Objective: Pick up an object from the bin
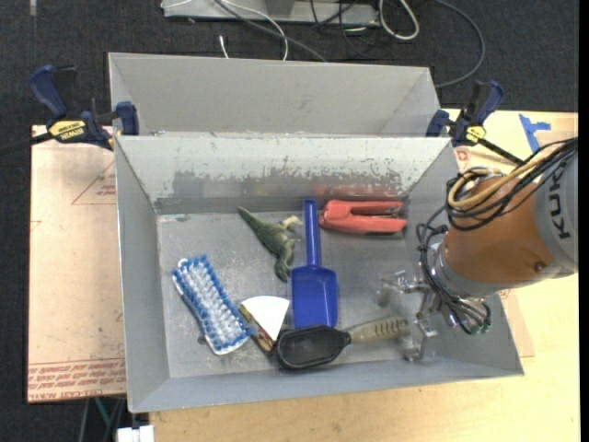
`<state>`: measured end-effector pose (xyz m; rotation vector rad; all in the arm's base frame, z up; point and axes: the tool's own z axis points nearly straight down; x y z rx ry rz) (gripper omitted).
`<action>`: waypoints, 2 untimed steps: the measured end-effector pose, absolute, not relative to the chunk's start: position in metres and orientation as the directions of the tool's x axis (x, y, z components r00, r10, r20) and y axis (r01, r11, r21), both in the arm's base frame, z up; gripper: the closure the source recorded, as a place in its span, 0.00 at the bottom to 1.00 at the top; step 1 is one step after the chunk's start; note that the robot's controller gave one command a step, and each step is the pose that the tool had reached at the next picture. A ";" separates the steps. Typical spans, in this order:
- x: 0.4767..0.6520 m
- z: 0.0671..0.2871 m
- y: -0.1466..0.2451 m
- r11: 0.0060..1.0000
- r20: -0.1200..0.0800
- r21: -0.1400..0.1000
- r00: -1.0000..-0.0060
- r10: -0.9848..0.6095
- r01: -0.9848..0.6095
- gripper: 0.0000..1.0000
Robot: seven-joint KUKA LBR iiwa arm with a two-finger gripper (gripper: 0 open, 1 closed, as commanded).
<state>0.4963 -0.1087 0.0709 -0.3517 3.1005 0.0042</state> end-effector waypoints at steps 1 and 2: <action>0.503 0.070 -0.084 0.968 -0.027 0.002 -0.967 -0.252 -0.252 0.00; 0.500 0.070 -0.077 0.977 -0.024 0.001 -0.977 -0.212 -0.212 0.00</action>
Offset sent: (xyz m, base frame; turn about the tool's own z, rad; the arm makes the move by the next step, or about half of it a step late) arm 0.0024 0.0322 -0.0009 0.0175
